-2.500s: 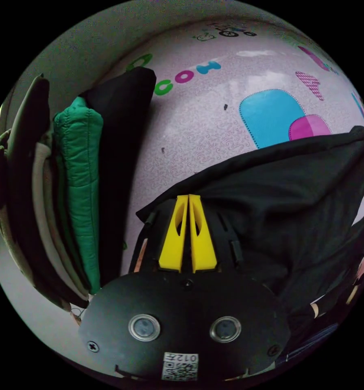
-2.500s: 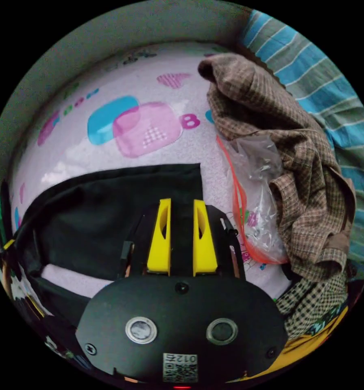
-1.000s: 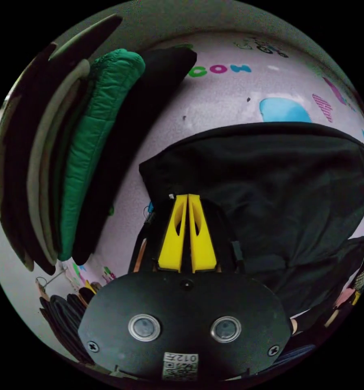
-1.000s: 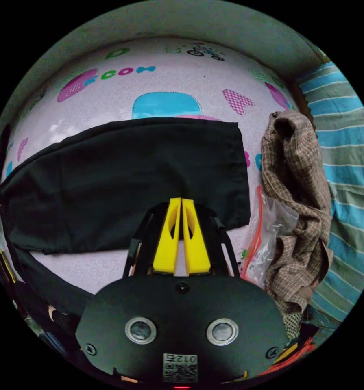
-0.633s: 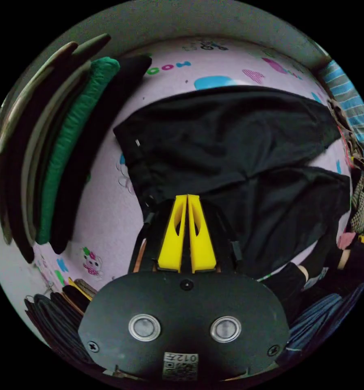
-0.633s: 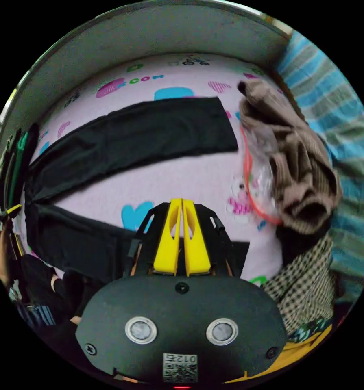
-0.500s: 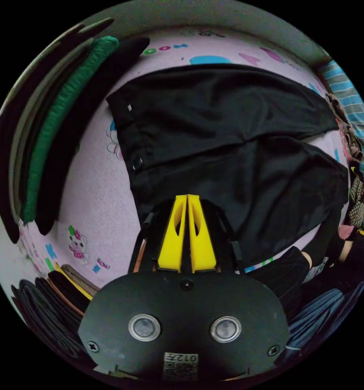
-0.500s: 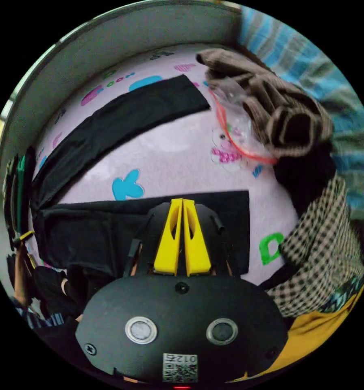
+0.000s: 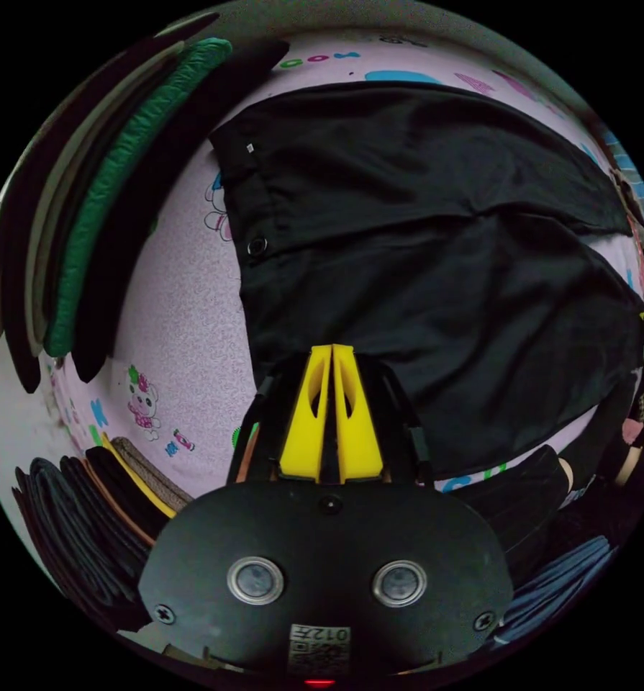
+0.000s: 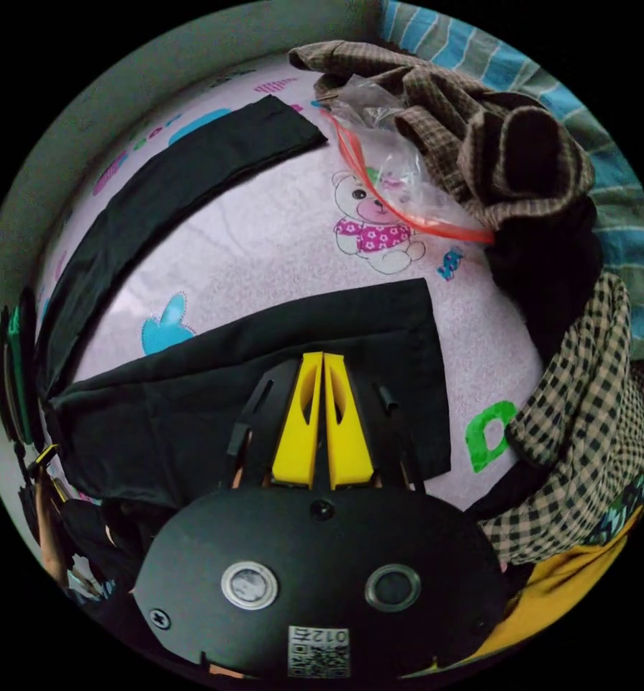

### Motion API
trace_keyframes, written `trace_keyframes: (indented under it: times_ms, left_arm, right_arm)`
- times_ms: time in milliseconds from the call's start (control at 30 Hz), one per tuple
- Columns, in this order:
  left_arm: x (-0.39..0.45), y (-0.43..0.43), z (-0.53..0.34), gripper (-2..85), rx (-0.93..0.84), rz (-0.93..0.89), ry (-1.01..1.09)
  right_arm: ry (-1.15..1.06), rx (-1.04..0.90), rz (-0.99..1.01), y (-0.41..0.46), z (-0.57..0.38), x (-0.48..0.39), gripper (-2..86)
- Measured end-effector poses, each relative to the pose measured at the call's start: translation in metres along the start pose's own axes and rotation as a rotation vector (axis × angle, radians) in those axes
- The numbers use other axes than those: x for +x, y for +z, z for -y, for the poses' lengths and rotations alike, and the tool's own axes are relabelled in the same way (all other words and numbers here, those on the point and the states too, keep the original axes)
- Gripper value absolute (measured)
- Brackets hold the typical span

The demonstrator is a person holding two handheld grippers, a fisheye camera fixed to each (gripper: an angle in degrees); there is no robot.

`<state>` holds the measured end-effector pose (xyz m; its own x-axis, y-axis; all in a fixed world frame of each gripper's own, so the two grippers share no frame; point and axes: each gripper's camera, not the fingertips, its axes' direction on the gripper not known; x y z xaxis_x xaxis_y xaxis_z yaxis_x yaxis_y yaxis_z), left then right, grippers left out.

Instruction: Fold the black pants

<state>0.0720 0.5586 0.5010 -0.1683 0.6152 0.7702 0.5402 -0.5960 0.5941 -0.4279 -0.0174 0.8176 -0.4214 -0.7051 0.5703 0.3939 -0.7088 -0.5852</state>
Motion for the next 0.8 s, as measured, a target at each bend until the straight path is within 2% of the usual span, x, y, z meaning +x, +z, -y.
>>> trace_keyframes:
  times_ms: [100,433,600,700,800]
  left_arm:
    - [-0.002,0.003,0.000,0.5,-0.023,0.071,-0.030]
    - [-0.001,0.009,-0.004,0.5,-0.044,0.078,-0.013]
    - [-0.003,-0.002,-0.018,0.5,0.023,0.024,-0.027]
    - [-0.001,-0.005,-0.031,0.5,0.033,-0.062,0.026]
    - [0.006,0.006,-0.041,0.5,-0.038,-0.051,0.113]
  right_arm:
    - [-0.035,-0.009,0.003,0.001,0.018,-0.001,-0.8]
    - [-0.140,-0.034,-0.074,0.003,0.048,-0.014,-0.9]
    - [-0.017,0.120,-0.002,-0.018,0.019,0.021,-0.9]
    - [0.067,0.104,0.064,-0.016,0.003,0.048,-0.9]
    - [0.072,0.062,0.086,-0.007,-0.006,0.055,-0.9]
